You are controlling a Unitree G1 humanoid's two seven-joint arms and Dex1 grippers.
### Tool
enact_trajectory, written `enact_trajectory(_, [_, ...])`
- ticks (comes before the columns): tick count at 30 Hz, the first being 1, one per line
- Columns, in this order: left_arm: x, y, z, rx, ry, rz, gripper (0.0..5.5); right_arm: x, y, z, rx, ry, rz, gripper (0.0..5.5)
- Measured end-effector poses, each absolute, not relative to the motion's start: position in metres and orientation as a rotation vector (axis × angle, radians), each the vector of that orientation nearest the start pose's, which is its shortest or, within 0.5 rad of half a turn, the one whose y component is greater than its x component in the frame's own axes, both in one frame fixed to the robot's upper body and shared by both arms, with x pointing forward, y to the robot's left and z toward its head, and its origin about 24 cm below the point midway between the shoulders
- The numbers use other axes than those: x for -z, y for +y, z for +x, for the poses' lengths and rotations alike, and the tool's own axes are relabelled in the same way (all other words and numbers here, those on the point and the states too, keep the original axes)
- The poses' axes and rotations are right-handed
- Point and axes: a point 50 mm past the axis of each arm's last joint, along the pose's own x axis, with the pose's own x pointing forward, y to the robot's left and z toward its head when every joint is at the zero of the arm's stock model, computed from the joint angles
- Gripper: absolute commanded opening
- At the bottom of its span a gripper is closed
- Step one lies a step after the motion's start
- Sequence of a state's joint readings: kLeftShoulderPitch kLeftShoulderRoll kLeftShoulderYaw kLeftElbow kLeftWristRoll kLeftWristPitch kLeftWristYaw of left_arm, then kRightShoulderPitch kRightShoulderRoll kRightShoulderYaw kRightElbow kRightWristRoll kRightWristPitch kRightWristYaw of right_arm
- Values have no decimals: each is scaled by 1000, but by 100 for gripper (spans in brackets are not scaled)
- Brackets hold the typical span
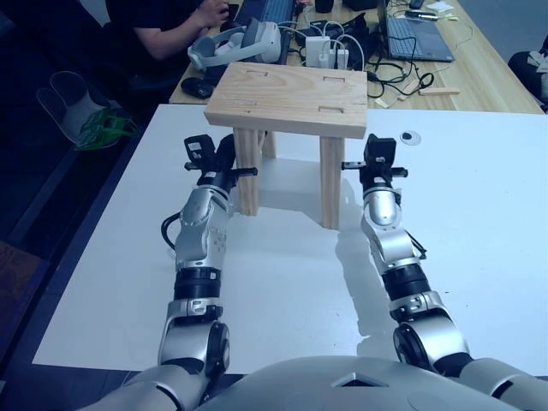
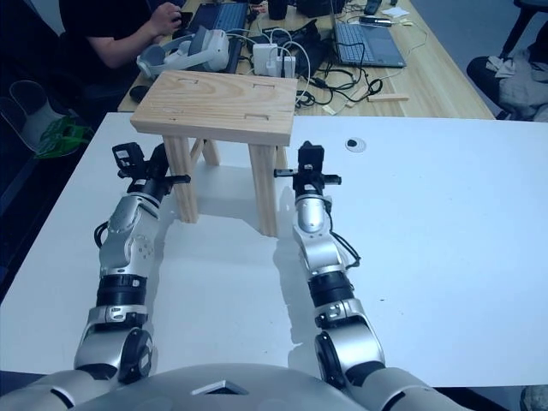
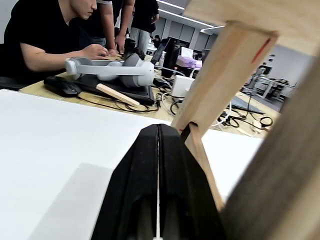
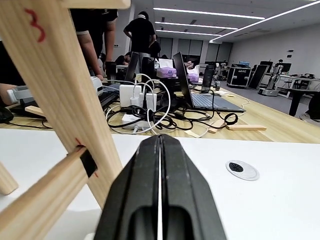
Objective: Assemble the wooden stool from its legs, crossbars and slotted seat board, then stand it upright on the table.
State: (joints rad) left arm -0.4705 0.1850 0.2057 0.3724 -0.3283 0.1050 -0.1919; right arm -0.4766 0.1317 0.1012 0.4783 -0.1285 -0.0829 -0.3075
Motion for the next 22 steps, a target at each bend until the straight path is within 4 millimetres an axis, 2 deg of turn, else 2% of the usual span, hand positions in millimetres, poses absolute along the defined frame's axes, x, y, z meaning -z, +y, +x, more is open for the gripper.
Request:
enact_trajectory(3, [-115, 206, 353, 70, -116, -208, 1, -70, -58, 329, 54, -90, -73, 0])
enact_trajectory(7, [-103, 194, 346, 60, -117, -223, 1, -60, -66, 325, 51, -66, -3, 0])
enact_trajectory(9, [-90, 180, 338, 91, -94, -242, 1, -54, -78, 319, 69, -52, 44, 0])
enact_trajectory(11, [-84, 171, 335, 123, -75, -241, 1, -58, -91, 321, 82, -72, 57, 0])
enact_trajectory(16, [-88, 160, 332, 115, -116, -258, 1, -71, -115, 323, 47, -120, 10, 0])
enact_trajectory(22, [-93, 137, 318, 142, -181, -307, 1, -68, -120, 311, -81, -120, -119, 0])
